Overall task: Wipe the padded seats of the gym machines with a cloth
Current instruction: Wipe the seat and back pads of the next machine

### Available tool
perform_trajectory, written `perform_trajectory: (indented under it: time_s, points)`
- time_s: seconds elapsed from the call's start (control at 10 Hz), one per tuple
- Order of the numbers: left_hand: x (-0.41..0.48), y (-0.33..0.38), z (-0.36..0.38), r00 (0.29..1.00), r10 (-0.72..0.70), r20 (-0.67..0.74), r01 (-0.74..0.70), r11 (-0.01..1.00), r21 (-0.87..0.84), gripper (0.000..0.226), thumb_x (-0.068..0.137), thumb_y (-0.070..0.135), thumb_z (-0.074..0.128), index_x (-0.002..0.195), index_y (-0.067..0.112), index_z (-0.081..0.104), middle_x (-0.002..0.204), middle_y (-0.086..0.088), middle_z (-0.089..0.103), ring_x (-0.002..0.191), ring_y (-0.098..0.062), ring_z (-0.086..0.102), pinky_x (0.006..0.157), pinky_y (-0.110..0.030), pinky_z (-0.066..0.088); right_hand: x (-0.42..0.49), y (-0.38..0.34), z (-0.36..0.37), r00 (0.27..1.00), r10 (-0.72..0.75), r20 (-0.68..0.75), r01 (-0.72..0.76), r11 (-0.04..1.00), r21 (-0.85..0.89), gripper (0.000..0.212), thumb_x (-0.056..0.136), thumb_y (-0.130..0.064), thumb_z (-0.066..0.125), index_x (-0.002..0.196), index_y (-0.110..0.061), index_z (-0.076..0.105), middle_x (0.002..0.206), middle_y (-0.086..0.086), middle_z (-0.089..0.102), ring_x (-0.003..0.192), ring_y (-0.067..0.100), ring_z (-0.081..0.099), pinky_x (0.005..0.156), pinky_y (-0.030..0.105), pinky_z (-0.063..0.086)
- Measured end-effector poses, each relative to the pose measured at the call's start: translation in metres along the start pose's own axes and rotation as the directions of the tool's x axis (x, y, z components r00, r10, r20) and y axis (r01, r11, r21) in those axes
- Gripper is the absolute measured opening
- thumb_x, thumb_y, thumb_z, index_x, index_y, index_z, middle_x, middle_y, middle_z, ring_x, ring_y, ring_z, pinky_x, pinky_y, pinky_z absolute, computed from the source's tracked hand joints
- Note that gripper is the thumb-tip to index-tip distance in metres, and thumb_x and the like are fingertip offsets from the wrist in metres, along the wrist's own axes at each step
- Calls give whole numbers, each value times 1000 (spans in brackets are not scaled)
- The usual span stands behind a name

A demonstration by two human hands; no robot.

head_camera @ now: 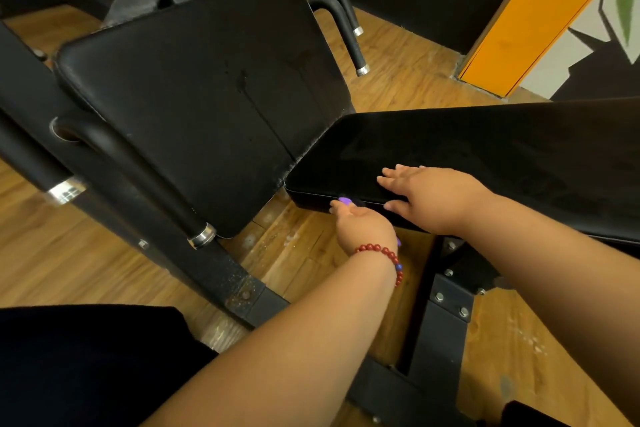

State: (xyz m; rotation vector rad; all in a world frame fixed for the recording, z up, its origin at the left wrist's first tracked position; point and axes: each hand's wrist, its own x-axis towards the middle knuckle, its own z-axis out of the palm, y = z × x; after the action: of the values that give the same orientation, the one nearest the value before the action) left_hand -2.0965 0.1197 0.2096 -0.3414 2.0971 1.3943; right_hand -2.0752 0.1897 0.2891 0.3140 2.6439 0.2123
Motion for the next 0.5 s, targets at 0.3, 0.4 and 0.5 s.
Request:
perform_trajectory:
  time_s: [0.3,0.4,0.5]
  points:
    - [-11,1,-10,996,-87,16,87,996,-7,45,103,22,37,144,4,38,142,-18,45,136,-34,38,104,-17,33,-31,16,3,998,50,-38,-52,998,-34,58,103,-44,32,154,-26,12,162,-5,8,149,15,6,119,34,10]
    - [-7,-5,1,978,182,105,-210,842,497,54,96,25,53,143,3,38,143,-20,43,137,-41,33,115,-48,22,-31,16,5,998,44,-55,-46,998,-33,57,104,-43,32,154,-26,13,162,-6,10,149,16,7,120,35,10]
    - [-20,8,-5,995,102,23,-94,971,-221,40,102,23,40,141,14,41,140,-12,48,130,-29,45,80,-8,35,-30,18,7,995,36,-88,-36,999,-6,54,104,-41,33,153,-25,19,161,-6,15,149,15,9,119,35,10]
